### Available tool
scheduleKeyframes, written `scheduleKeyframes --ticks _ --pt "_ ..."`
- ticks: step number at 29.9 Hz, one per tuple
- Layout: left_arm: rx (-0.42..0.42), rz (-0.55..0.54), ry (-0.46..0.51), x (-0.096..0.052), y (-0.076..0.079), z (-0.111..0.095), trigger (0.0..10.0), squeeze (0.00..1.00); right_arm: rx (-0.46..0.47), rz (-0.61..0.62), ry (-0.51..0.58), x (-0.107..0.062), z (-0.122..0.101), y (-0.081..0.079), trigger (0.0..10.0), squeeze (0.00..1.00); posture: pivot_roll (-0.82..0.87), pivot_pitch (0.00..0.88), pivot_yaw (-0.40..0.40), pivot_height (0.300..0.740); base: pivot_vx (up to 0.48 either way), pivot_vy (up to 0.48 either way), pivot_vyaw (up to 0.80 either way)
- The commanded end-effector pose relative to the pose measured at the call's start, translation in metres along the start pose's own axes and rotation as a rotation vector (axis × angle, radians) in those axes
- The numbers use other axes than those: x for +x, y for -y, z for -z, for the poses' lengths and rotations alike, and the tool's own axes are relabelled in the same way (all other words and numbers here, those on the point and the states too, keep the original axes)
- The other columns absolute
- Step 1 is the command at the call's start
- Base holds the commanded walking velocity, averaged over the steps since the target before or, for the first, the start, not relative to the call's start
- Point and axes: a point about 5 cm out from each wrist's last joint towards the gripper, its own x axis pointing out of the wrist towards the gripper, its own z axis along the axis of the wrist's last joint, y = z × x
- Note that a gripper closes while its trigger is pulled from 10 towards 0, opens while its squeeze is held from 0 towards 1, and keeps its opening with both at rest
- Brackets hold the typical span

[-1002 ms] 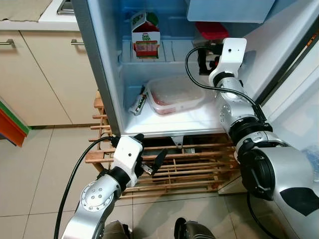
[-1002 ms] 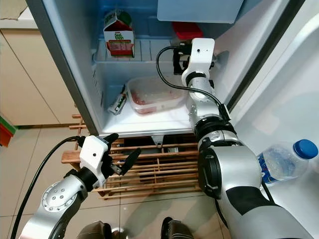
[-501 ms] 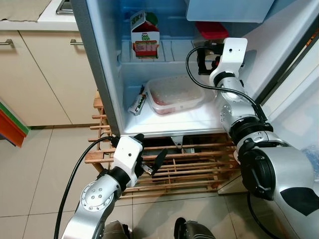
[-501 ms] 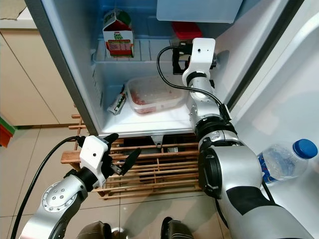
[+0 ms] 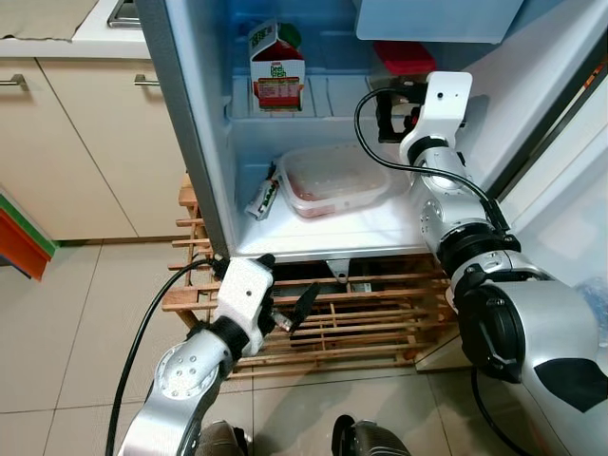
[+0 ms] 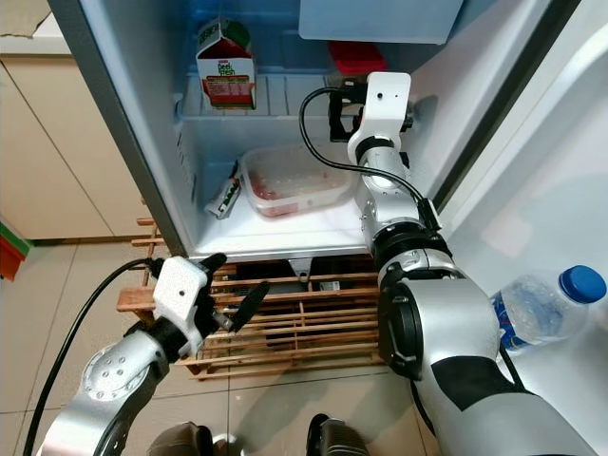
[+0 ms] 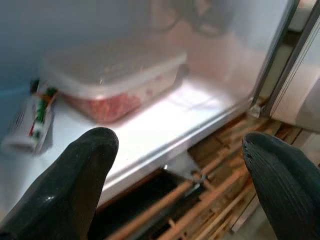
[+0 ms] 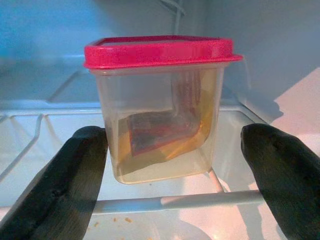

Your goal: Restocking fridge

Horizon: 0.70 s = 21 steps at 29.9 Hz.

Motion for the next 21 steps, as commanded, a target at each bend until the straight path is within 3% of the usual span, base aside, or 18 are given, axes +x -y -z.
scheduleKeyframes --ticks 1,21 --pt "-0.025 0.011 -0.017 0.000 0.003 0.006 10.0 0.00 -0.023 0.022 -0.061 -0.007 0.018 0.006 10.0 1.00 0.09 0.119 -0.071 0.740 0.000 0.000 0.00" --pt "-0.035 0.014 -0.012 0.008 0.002 0.017 10.0 0.00 -0.062 0.028 0.136 -0.004 -0.011 0.003 10.0 1.00 0.06 0.097 -0.086 0.740 0.000 0.000 0.00"
